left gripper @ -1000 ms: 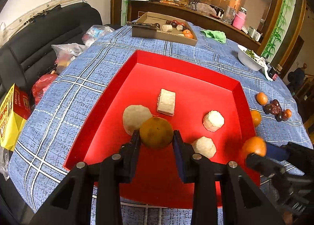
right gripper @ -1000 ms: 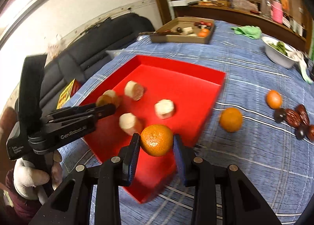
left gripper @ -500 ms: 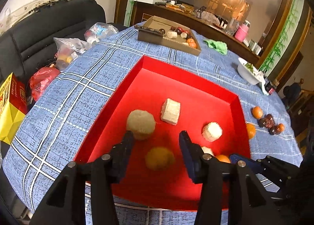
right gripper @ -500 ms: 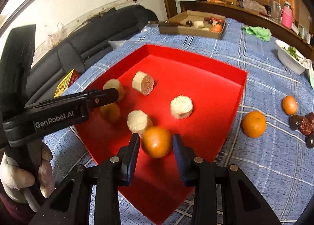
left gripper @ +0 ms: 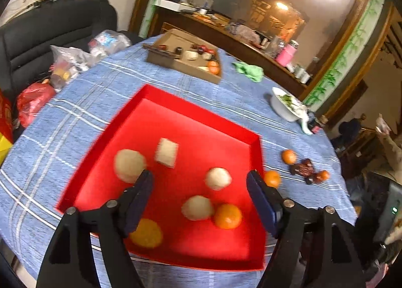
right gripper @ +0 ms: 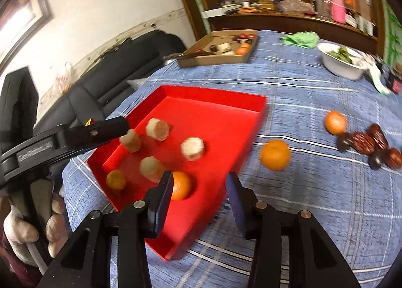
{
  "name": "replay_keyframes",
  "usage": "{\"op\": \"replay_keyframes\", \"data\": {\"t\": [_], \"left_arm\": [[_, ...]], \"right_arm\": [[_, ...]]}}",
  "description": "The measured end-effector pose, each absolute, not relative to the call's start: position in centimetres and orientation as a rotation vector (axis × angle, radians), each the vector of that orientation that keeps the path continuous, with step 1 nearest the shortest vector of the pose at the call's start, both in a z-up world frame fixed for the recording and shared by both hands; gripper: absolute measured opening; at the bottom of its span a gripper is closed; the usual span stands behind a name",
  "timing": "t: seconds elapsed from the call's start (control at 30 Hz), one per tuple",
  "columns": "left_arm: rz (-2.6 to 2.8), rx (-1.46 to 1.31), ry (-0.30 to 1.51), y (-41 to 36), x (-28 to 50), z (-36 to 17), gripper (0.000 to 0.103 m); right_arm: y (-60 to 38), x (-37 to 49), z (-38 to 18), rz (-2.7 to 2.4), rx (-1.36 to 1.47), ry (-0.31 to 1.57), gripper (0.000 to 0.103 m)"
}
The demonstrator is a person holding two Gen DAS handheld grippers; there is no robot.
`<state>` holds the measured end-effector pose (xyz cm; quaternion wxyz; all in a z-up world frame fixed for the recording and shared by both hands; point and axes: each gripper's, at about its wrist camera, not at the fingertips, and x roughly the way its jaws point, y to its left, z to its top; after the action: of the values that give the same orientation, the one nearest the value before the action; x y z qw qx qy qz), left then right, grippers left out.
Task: Organize fruits
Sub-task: 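Withdraw both tools from the tray toward the dates, then grasp a brown date with the right tool while the left tool grasps a small orange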
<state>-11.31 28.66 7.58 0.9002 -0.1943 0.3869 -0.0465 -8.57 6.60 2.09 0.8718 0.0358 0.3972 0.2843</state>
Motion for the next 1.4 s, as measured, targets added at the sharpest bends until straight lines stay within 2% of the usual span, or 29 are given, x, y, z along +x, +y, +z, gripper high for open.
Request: {"op": "replay_keyframes", "data": {"t": [0.63, 1.0, 1.27, 1.4], "left_arm": [[-0.221, -0.292, 0.887, 20.2, -9.6, 6.5, 0.076], [-0.306, -0.192, 0.917, 14.4, -7.7, 6.9, 0.075], [-0.351, -0.144, 0.939, 9.1, -1.3, 6.7, 0.075], [-0.372, -0.138, 1.018, 6.5, 2.7, 4.3, 0.075]], "right_arm": [[-17.0, -8.0, 0.7, 0.194, 0.315, 0.809, 0.05], [-18.1, -0.5, 0.1, 0.172, 0.309, 0.812, 0.05], [-18.1, 2.2, -1.9, 0.211, 0.373, 0.849, 0.054], [-18.0, 2.1, -1.9, 0.225, 0.369, 0.857, 0.051]]}}
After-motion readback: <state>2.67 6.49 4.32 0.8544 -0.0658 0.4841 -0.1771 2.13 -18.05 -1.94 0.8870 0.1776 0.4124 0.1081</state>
